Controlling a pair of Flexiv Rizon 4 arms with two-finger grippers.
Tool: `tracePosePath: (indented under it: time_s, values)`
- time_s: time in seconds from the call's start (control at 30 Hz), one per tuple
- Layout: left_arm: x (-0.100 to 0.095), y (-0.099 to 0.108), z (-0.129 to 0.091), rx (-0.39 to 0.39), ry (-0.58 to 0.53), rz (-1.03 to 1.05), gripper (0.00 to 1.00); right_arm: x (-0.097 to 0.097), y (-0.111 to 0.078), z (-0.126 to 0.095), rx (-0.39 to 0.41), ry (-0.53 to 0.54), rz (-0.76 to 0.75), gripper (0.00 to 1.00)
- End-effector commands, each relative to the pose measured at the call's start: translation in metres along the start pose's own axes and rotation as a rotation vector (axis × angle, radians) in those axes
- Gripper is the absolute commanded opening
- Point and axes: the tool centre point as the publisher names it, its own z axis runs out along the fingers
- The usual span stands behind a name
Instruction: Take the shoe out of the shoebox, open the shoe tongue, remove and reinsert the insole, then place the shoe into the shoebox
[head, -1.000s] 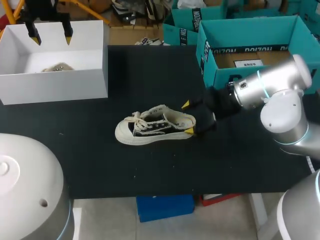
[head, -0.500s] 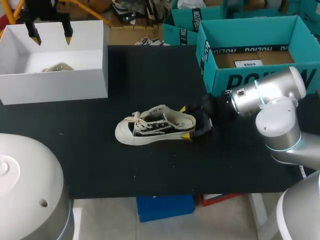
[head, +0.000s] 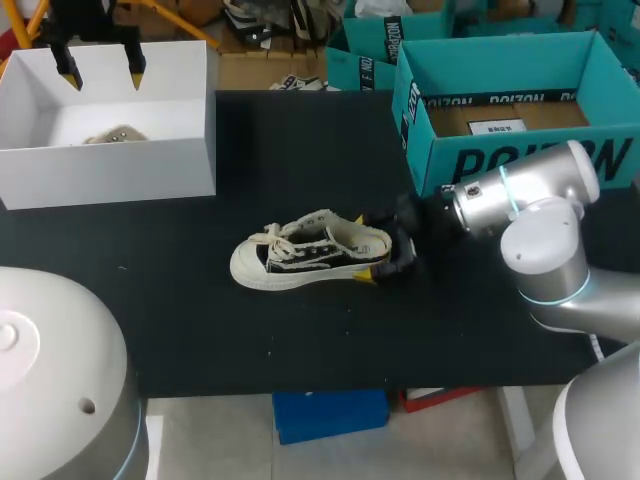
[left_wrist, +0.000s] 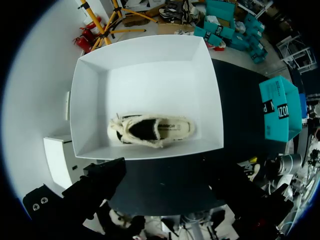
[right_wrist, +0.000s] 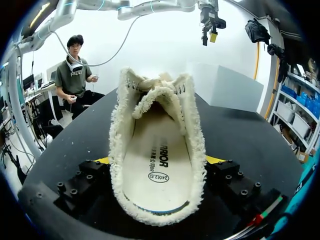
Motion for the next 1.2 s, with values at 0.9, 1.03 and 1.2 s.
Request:
tracePosePath:
  time_s: [0.9,1.03,1.2]
  values:
    - [0.029,0.025,-0.017,0.007,-0.141,-0.076,1.00,0.000,-0.006,0.007,-0.002,0.000,0.017,0.00]
    - [0.055,0.042,-0.018,-0.017,-0.179,-0.091,1.00,0.000,-0.006,0.007,-0.002,0.000,0.017,0.00]
    - [0.088,0.062,-0.013,-0.034,-0.214,-0.083,1.00,0.000,-0.006,0.007,-0.002,0.000,0.017,0.00]
